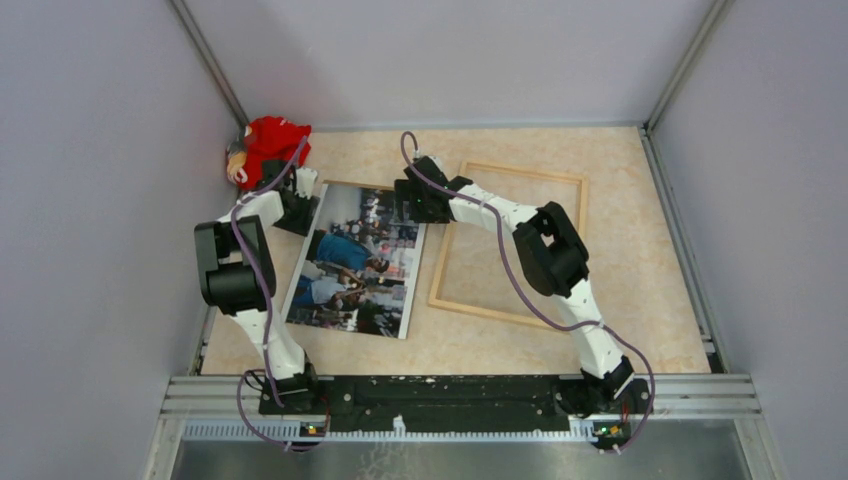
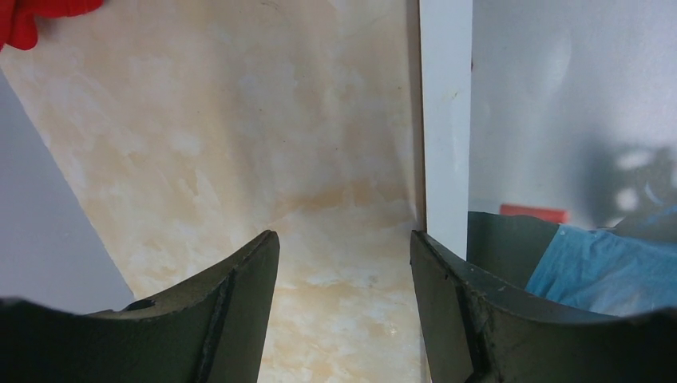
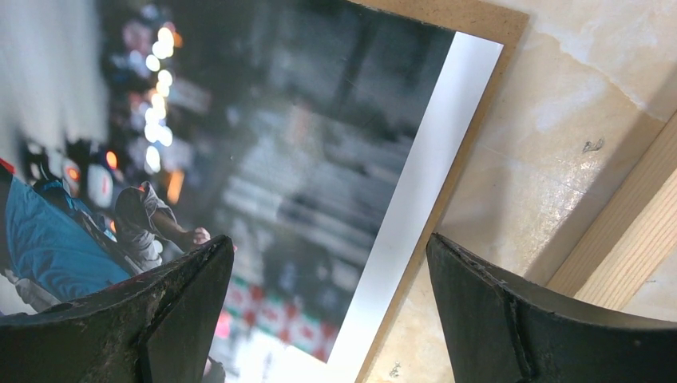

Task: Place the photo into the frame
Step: Pick up the photo at the center of the board, then turn over the photo from the photo frame.

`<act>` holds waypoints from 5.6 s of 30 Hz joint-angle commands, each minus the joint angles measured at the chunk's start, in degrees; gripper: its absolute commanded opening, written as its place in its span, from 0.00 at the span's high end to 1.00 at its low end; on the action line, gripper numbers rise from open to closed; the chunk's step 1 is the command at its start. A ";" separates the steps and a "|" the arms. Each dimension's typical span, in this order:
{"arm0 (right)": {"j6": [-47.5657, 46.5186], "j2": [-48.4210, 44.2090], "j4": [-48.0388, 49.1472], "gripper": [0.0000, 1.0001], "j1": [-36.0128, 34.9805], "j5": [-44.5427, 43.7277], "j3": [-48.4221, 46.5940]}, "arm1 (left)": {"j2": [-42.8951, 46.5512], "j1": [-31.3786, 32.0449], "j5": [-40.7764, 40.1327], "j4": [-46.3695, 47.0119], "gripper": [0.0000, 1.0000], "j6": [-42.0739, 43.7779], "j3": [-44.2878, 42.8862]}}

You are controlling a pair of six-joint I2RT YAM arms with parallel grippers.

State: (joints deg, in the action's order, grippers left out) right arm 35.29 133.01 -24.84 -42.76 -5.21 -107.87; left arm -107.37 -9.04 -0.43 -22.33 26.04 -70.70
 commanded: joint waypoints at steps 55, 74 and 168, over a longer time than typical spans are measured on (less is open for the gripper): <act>18.64 -14.41 53.20 0.51 6.05 28.54 31.88 | 0.39 3.30 0.08 1.94 0.34 0.14 4.65; 12.57 -8.50 38.67 0.52 6.00 25.87 24.43 | 0.78 3.26 0.12 1.64 0.34 0.03 4.62; 28.15 -40.36 -4.84 1.00 16.13 4.28 27.84 | 3.74 1.64 4.96 -3.81 0.08 -1.70 -1.36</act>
State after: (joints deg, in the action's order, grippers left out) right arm 57.67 89.52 -19.70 -27.00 1.54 -70.13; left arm -105.89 -7.07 4.84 -27.55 24.10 -72.51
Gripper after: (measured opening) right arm 0.004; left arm 0.923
